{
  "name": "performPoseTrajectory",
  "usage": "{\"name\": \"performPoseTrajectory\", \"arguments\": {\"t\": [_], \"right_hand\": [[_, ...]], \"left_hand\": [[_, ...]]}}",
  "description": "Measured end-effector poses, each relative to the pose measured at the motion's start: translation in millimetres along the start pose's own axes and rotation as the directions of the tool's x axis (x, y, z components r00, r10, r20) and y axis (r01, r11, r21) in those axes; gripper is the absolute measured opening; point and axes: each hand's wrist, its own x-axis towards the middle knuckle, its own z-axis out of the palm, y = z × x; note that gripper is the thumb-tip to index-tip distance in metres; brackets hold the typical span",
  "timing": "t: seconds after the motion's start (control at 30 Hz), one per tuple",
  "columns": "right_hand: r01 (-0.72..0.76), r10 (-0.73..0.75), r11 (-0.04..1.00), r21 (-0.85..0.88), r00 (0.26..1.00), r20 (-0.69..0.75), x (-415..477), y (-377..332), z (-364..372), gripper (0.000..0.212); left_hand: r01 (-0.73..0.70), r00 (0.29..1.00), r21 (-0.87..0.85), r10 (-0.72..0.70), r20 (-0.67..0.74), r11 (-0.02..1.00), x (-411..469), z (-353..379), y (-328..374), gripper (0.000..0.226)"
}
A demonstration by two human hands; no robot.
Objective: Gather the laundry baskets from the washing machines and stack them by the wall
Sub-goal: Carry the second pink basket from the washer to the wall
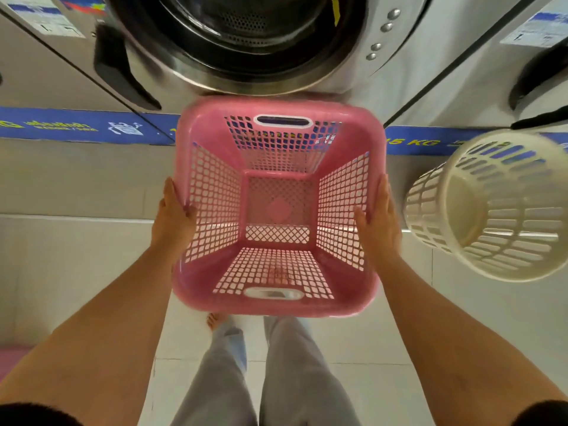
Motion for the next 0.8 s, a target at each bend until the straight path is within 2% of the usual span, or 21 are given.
{"name": "performPoseTrajectory", "arguments": {"t": [0.13,0.23,0.53,0.7,0.8], "right_hand": [[0.043,-0.041,0.998,0.037,0.997,-0.063,5.8,8.0,10.1,0.078],[0.078,-0.076,0.997,0.024,0.993,-0.087,-0.6,9.0,11.3,0.075],[0.193,-0.192,0.981,0.001,0.979,-0.065,-64.4,-18.5,-8.8,0.073],[0.24,-0.24,0.97,-0.032,0.971,-0.013,-117.6,-52.3,-5.0,0.072],[0.332,-0.331,0.943,-0.011,0.943,0.025,-153.6,-78.3,4.8,0.073]], "left_hand": [[-0.106,0.989,-0.009,0.104,-0.107,0.994,3.3,7.9,-0.2,0.072],[-0.133,0.984,-0.015,0.13,-0.124,0.991,-1.9,9.0,-3.3,0.07],[-0.065,0.988,-0.04,0.058,-0.143,0.997,-69.0,-32.8,-49.4,0.067],[-0.017,0.982,-0.108,-0.004,-0.191,0.994,-119.6,-66.1,-109.6,0.062],[0.027,0.967,-0.135,-0.06,-0.247,0.99,-156.3,-86.8,-159.4,0.058]]}}
